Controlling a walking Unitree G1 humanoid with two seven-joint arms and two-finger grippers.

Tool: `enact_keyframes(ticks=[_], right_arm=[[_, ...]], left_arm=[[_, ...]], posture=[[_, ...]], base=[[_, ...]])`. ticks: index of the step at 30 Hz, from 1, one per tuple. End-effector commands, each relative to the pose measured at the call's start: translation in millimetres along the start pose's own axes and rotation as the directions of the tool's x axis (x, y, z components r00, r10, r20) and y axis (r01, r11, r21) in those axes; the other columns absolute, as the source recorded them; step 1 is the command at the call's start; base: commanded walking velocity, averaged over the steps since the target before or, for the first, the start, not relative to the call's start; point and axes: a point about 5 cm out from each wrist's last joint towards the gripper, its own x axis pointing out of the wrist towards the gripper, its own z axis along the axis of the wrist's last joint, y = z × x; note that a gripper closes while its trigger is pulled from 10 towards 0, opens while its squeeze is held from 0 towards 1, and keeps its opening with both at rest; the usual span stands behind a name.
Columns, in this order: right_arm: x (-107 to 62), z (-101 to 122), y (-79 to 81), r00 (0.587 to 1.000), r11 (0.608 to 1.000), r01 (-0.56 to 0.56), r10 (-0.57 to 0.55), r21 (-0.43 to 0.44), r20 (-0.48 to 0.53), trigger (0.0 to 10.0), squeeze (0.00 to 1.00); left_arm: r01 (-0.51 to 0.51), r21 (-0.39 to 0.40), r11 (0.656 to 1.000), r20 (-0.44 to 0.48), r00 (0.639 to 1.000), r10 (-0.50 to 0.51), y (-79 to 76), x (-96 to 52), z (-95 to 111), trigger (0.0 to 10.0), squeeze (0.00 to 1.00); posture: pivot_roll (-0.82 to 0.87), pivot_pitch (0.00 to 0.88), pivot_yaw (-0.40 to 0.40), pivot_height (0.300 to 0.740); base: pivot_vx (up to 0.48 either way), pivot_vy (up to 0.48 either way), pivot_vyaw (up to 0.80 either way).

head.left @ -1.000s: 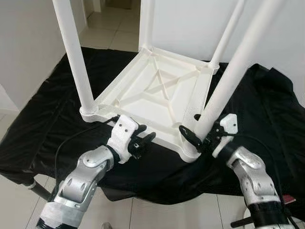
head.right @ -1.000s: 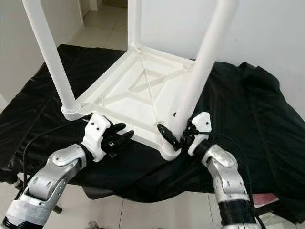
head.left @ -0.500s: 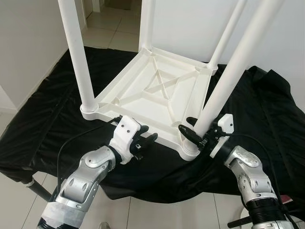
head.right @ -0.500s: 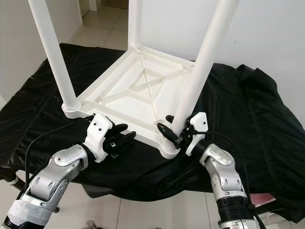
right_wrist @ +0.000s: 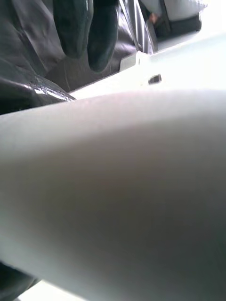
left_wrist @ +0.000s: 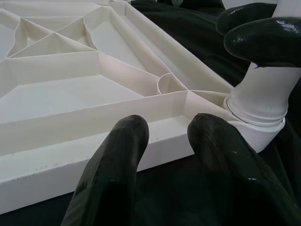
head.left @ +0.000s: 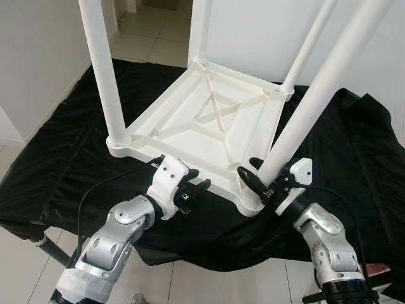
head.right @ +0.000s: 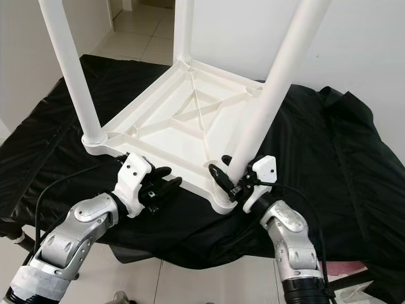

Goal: Building children table

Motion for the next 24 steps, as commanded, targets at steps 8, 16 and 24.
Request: enact_keyframes(ticks=[8,16,24], right_arm=[[-4.1,0.0,6.9,0.965,0.965,0.262,-0.262,0.003,0.016,10.0,0.0],[-7.4,-12.9,11.4,0.873,0.875,0.481,-0.484,-0.058,-0.062,10.0,0.0],[-11.4,-17.7,21.6,0.821,0.826,0.561,-0.563,-0.044,-0.094,10.0,0.0]], left_arm=[[0.062,-0.012,0.998,0.0,0.998,-0.062,-7.9,1.2,-1.9,10.0,0.0],[0.052,-0.015,0.999,0.016,0.999,-0.051,-6.7,3.3,1.6,10.0,0.0],[0.017,-0.026,1.0,0.028,0.999,-0.016,1.2,-1.7,4.1,10.0,0.0]], posture=[[0.01,0.053,-0.117,0.74],[0.01,0.054,-0.111,0.74],[0.0,0.07,-0.103,0.74]], base=[[0.0,0.0,0.0],[0.0,0.0,0.0],[0.0,0.0,0.0]])
